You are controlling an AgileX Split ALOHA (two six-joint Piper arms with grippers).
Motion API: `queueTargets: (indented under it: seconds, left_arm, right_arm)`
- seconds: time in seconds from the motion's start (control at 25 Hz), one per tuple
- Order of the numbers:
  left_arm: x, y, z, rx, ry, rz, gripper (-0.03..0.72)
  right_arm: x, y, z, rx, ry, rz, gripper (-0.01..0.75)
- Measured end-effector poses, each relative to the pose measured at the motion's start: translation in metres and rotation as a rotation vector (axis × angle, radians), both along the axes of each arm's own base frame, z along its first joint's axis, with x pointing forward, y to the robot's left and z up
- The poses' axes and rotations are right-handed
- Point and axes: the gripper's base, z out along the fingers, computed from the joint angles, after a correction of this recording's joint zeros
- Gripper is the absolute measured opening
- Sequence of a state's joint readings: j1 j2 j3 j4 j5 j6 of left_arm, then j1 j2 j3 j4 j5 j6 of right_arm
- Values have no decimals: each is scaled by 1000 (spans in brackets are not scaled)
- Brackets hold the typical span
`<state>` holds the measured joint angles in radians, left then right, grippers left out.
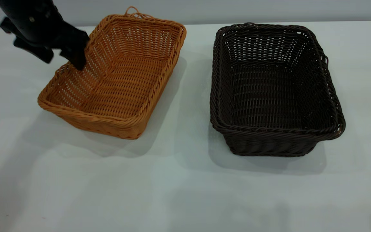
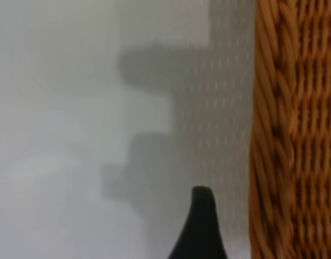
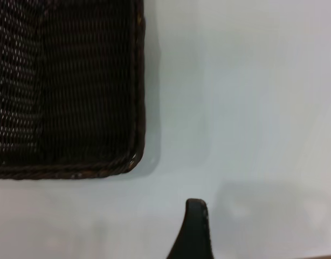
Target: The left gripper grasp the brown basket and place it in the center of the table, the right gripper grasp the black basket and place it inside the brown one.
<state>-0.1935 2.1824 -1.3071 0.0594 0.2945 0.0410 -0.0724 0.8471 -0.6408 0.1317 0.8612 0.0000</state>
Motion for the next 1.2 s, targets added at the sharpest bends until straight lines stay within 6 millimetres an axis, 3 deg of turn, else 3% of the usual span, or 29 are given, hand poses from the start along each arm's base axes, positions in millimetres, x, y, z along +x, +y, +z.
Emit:
queueTargets:
  seconds: [0.12, 0.2, 0.48, 0.72, 1.0, 1.2]
  left_arm:
    - [3, -1, -18, -7, -12, 0, 546]
    - [5, -2, -27, -19, -34, 11, 483]
    - [19, -5, -45, -47, -100, 27, 92]
    - [32, -8, -31, -66, -159, 37, 81]
    - [45, -11, 23, -102, -343, 23, 78]
    - [48, -11, 42, -118, -409, 20, 78]
  right_arm:
    - [10, 2, -9, 35, 57, 2, 584]
    - [17, 3, -15, 65, 94, 5, 584]
    - [44, 16, -43, 240, 234, 35, 584]
    - [71, 35, -77, 467, 382, 24, 584]
    - [94, 86, -118, 692, 513, -104, 584]
    - [102, 104, -152, 746, 605, -241, 584]
